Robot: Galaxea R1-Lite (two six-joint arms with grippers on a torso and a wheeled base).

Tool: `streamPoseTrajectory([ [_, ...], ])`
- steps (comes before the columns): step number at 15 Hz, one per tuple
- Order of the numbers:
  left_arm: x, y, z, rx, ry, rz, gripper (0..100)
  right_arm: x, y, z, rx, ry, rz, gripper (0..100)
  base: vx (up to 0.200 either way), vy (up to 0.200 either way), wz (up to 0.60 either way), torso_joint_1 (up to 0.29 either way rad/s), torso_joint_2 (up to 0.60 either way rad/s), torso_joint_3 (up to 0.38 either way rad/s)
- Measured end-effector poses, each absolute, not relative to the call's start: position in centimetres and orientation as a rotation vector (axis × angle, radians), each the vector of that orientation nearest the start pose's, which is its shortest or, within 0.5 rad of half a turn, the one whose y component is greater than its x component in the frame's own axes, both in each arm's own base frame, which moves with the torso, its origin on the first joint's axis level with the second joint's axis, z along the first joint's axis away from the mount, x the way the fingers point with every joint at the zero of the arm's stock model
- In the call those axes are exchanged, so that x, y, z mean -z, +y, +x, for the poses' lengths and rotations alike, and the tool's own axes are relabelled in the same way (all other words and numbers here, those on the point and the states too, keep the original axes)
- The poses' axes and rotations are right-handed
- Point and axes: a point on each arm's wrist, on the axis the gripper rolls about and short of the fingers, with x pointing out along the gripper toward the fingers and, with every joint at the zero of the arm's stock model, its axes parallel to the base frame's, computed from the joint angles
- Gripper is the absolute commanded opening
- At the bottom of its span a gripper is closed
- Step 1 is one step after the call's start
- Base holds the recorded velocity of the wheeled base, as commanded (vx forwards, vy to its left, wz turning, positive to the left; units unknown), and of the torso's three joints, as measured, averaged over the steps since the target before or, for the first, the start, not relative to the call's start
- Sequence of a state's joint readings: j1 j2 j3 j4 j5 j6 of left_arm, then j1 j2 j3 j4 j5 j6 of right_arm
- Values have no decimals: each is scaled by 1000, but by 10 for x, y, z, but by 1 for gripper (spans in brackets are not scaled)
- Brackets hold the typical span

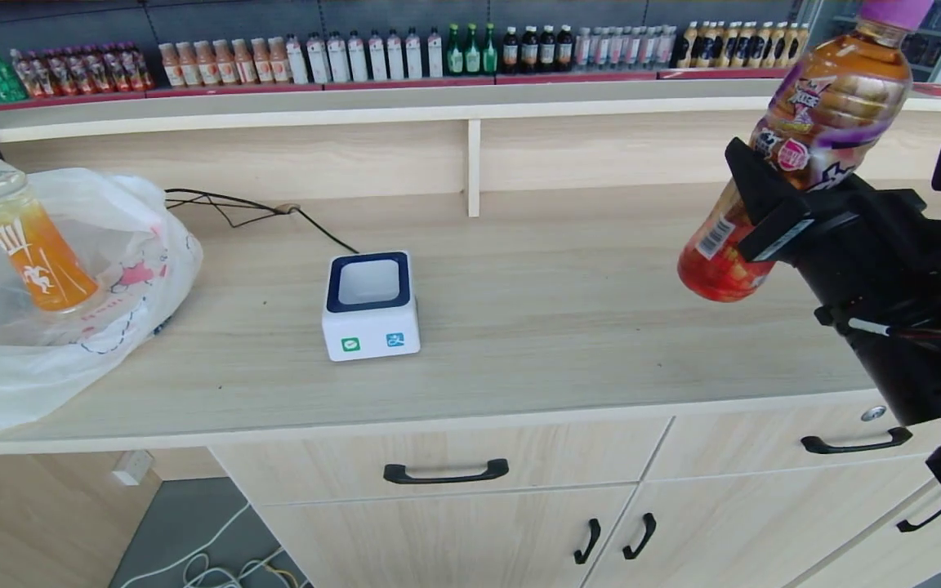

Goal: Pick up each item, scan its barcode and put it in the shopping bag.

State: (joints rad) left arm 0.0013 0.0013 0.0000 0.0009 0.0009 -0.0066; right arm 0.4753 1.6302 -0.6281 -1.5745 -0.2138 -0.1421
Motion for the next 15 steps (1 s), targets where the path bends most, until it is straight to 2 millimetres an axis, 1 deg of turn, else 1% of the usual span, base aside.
streamPoseTrajectory([
  [1,-75,0,-23,-1,4,-7,100,-244,116,235,-190,-528,55,0,0,200,0,17,-2,2],
  [4,-75,0,-23,-2,3,-7,100,-243,117,236,-177,-524,67,0,0,200,0,-2,-1,2],
  [11,-75,0,-23,-3,3,-9,100,-243,121,241,-182,-528,73,0,0,200,0,1,4,1],
  [13,-75,0,-23,-3,3,-9,100,-245,128,238,-183,-529,92,0,0,200,0,5,5,5],
  [15,-75,0,-23,-3,3,-9,100,-238,134,233,-207,-500,88,0,0,200,0,0,0,9],
])
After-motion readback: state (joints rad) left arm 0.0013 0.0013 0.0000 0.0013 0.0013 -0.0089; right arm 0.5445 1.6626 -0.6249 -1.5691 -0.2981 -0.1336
